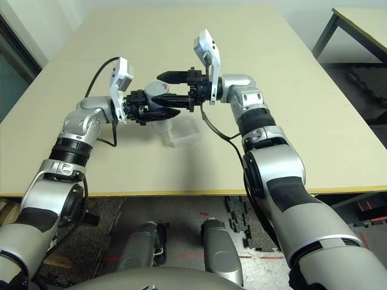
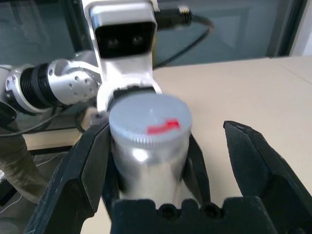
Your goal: Pour the medicine from the bottle into the box.
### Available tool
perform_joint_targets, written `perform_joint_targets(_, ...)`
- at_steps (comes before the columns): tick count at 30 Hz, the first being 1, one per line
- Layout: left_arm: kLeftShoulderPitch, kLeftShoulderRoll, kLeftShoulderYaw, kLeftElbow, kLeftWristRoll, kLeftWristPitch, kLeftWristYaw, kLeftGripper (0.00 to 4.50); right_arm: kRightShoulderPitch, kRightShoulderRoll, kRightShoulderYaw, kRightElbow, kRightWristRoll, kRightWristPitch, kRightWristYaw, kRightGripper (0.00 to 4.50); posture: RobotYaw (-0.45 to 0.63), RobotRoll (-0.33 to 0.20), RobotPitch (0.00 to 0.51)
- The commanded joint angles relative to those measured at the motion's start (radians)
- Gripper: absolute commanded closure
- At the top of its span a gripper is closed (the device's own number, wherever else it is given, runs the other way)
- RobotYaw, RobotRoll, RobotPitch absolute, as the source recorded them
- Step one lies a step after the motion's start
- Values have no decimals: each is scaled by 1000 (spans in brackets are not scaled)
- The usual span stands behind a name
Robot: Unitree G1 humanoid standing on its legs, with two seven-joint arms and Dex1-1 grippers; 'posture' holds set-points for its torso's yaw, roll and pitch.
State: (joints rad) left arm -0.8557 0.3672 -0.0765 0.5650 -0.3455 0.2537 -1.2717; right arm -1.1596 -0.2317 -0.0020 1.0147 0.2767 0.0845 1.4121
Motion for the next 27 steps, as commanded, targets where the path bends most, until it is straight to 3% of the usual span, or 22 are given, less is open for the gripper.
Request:
perform_joint_targets(1, 7, 11, 6, -21, -4, -27, -41, 1815, -1, -58, -41, 47, -9, -2, -45, 0, -184, 0, 76)
perform_joint_targets(14, -9, 22, 32, 37, 10, -61, -40, 1815, -2, -98, -57, 73, -30, -12, -21, 0, -181, 0, 68)
perform_joint_targets(27, -49, -32, 10, 110, 44, -117, -37, 1815, 13, -41, -32, -77, -16, 49, 65, 0, -195, 0, 67)
